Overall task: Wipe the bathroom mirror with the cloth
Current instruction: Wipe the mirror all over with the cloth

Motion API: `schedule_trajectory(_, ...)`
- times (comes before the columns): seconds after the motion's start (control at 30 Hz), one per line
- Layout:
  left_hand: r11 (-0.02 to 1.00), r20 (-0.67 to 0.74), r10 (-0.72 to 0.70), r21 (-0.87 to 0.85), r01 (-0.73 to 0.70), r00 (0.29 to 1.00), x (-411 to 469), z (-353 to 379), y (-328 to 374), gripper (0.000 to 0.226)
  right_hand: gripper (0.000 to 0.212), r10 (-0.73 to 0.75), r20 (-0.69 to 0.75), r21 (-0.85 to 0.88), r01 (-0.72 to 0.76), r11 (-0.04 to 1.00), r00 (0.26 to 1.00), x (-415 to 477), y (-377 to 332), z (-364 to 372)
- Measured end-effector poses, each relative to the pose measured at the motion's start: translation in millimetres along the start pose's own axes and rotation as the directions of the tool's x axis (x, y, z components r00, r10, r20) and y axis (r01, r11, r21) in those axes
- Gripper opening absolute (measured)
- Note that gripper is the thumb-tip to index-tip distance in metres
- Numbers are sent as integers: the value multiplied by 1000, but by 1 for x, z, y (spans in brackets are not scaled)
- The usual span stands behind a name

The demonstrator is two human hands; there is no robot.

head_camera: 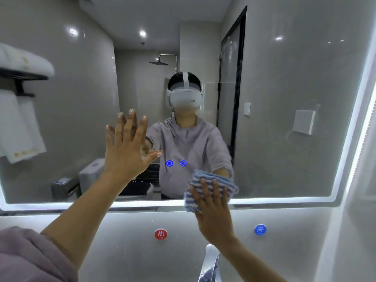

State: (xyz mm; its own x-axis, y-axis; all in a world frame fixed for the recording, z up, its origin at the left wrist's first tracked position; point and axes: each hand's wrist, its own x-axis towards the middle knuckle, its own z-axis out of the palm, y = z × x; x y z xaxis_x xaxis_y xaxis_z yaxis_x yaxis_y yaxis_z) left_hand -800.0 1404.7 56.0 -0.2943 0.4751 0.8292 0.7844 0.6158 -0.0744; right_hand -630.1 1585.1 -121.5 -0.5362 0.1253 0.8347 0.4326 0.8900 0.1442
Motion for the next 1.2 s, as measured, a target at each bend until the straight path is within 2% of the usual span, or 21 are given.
schedule_trajectory(0.1,1000,5,0,-8,0,1000,0,1,-1,100,70,-75,26,-14,75,997,997,15,-38,4)
schedule_trajectory(0.27,1000,17,3,14,-3,1000,0,2,-3,100,74,-104,118,-7,105,994,988,31,-78,5)
schedule_trajectory(0.5,1000,8,2,21,-2,1000,0,5,-5,100,66,-154,172,-6,157,988,973,37,-88,0)
schedule_trajectory(0.67,1000,0,5,15,-5,1000,0,7,-6,99,67,-221,105,-15,223,975,970,33,-61,0)
schedule_trajectory(0.9,1000,-18,8,-11,-9,1000,1,6,-5,97,70,-199,35,-76,201,977,979,10,8,-8)
schedule_trajectory(1.0,1000,-30,12,-14,-13,999,1,6,-4,96,66,-150,1,-115,149,982,989,-2,46,-15)
schedule_trajectory(1.2,999,-27,12,-40,-13,1000,1,8,-4,97,52,43,12,-149,-41,988,999,-26,95,-30)
